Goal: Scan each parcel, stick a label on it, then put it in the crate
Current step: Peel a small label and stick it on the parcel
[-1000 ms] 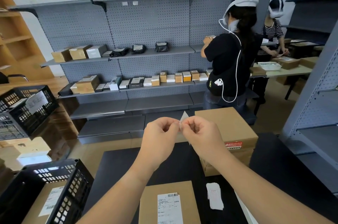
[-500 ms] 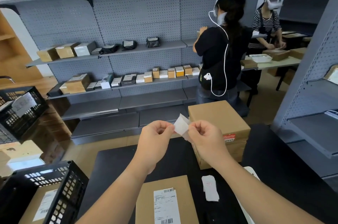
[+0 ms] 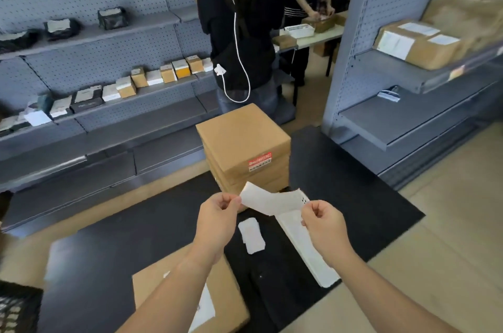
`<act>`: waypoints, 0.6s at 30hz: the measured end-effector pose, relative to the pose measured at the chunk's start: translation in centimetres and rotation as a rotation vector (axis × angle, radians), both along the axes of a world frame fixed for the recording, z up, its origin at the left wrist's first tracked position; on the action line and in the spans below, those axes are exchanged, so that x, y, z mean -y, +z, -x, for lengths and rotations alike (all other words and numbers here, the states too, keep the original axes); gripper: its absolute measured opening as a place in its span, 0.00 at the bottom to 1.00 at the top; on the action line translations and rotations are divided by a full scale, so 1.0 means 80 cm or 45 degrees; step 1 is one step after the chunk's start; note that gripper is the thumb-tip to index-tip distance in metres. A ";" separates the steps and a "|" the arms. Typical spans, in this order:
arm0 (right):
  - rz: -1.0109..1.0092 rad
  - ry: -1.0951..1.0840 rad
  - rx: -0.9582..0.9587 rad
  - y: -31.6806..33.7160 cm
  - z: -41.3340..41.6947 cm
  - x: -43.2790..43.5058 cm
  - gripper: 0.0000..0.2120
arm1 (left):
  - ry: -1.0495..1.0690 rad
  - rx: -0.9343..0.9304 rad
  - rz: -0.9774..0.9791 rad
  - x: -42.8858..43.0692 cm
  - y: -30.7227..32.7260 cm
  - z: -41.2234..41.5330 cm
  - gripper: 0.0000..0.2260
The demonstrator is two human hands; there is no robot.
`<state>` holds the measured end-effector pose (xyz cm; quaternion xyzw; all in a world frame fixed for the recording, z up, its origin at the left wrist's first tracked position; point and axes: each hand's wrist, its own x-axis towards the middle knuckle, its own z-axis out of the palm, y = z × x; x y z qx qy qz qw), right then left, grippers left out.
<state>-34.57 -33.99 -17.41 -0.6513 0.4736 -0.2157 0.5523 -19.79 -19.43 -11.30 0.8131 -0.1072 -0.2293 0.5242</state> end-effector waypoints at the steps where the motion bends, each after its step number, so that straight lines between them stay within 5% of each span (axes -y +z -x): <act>1: -0.014 -0.038 -0.031 -0.011 0.010 0.008 0.10 | -0.015 -0.013 -0.014 0.009 -0.009 0.004 0.06; 18: -0.132 -0.252 -0.301 -0.120 0.066 0.067 0.06 | -0.045 -0.118 -0.215 0.071 -0.119 0.010 0.04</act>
